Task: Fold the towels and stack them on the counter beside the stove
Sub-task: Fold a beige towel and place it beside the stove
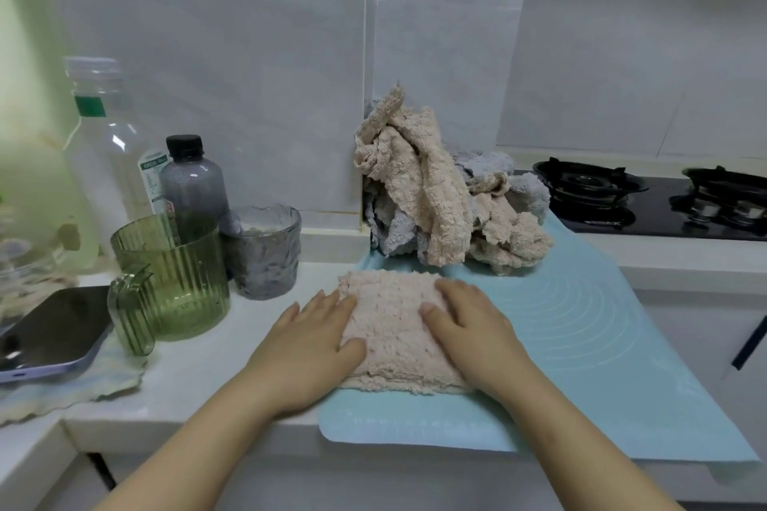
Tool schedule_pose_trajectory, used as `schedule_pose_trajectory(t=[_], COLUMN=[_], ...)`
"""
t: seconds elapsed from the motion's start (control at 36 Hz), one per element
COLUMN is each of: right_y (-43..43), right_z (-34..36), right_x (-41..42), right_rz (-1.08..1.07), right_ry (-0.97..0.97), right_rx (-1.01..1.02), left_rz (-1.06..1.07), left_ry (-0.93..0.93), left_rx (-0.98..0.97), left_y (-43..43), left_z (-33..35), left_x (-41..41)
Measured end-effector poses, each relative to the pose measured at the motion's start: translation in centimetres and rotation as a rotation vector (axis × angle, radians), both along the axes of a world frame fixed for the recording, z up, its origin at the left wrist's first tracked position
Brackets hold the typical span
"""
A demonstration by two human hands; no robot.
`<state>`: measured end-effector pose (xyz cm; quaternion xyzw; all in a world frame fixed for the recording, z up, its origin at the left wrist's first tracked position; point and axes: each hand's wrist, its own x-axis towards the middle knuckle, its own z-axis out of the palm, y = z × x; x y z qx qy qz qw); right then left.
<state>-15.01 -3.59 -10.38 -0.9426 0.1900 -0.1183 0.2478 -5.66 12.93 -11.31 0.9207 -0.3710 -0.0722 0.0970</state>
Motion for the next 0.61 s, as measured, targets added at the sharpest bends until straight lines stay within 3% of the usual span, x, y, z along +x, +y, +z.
schedule_pose_trajectory(t=[0.08,0.44,0.61], right_y=[0.1,-0.3,0.4], right_z=[0.2,-0.9,0.3], right_x=[-0.1,0.4,0.1], right_rz=[-0.081,-0.066,-0.115], right_ry=[0.012,0.054,0.086], right_rx=[0.009,-0.069,0.034], left_rz=[0.006,0.007,0.015], left_ry=[-0.008,0.037,0.060], left_rx=[-0.035,-0.123,-0.110], left_y=[0.1,-0.1,-0.2], left_z=[-0.2,-0.1,0.3], left_x=[0.0,0.5,0.4])
